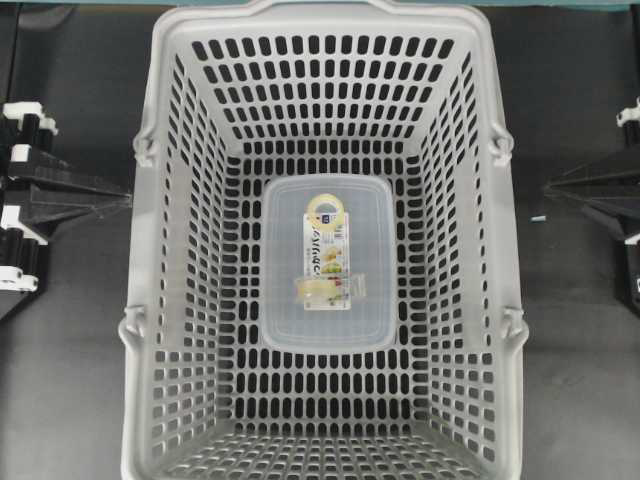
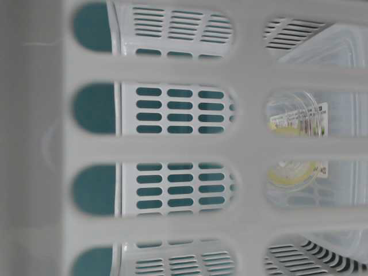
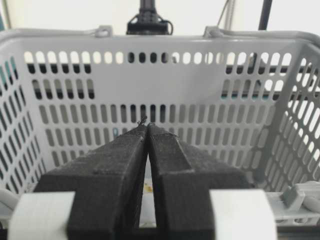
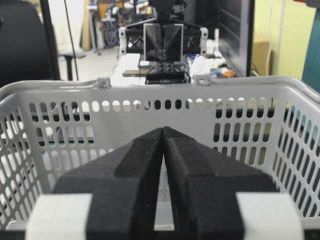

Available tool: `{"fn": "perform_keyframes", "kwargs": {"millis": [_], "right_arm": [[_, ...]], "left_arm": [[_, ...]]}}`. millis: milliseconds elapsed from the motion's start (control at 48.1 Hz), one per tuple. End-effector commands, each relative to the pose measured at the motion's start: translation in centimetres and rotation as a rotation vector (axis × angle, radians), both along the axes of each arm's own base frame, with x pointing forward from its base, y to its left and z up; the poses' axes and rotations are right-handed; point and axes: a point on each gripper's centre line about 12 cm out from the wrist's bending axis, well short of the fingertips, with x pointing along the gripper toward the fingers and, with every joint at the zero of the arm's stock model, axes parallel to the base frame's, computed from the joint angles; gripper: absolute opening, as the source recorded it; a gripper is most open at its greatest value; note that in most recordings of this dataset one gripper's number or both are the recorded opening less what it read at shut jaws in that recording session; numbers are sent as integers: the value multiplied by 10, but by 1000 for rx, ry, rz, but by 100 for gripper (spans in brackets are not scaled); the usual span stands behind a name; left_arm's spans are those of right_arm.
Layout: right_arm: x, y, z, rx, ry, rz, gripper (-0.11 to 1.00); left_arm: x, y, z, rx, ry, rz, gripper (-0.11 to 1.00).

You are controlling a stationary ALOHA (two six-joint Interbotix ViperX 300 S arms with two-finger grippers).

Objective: Pick up the tape dispenser from the shopping basket with the left arm.
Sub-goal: 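Lower the left gripper into the basket toward the clear tape dispenser, then close the left gripper around the tape dispenser's tape roll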

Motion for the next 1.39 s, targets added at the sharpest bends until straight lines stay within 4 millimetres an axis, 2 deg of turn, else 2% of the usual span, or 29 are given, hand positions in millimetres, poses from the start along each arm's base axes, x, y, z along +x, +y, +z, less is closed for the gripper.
{"fn": "perform_keyframes", "kwargs": {"millis": [0,83,208,374,582,665,810,873,914,977,1143,1226,1288,1372], "right_arm": [[2,-2,7,1,-20,-10,0],[1,-2,7,5,-15,-9,0],[1,-2,5,5,0,-9,0],[1,-2,2,6,21,-9,0],[1,-2,1,9,34,-9,3],[1,-2,0,17,44,-7,21],[1,-1,-3,41,72,-1,65],[1,0,-4,55,78,0,78],[1,0,-4,58,78,1,81],[1,0,-4,60,78,1,80],[1,0,-4,60,78,2,78],[1,1,-3,58,72,7,78],[0,1,-3,58,72,9,78],[0,2,-2,58,69,10,78]], "left_arm": [[-1,-3,34,13,-77,-20,6],[3,-3,52,-10,-78,-21,0],[18,-5,67,-39,4,-30,0],[51,-9,77,-38,179,-33,0],[105,-12,79,-32,393,-26,0],[123,-13,76,-27,476,-20,0],[150,-14,63,-17,633,-14,1],[159,-15,57,-13,691,-12,2],[164,-15,53,-20,730,-6,5],[173,-16,44,-20,789,-4,14],[194,-28,20,-2,891,-26,63],[205,-31,5,-3,934,-27,83],[212,-32,-5,-2,956,-26,91],[220,-33,-20,-6,992,-22,90]]}}
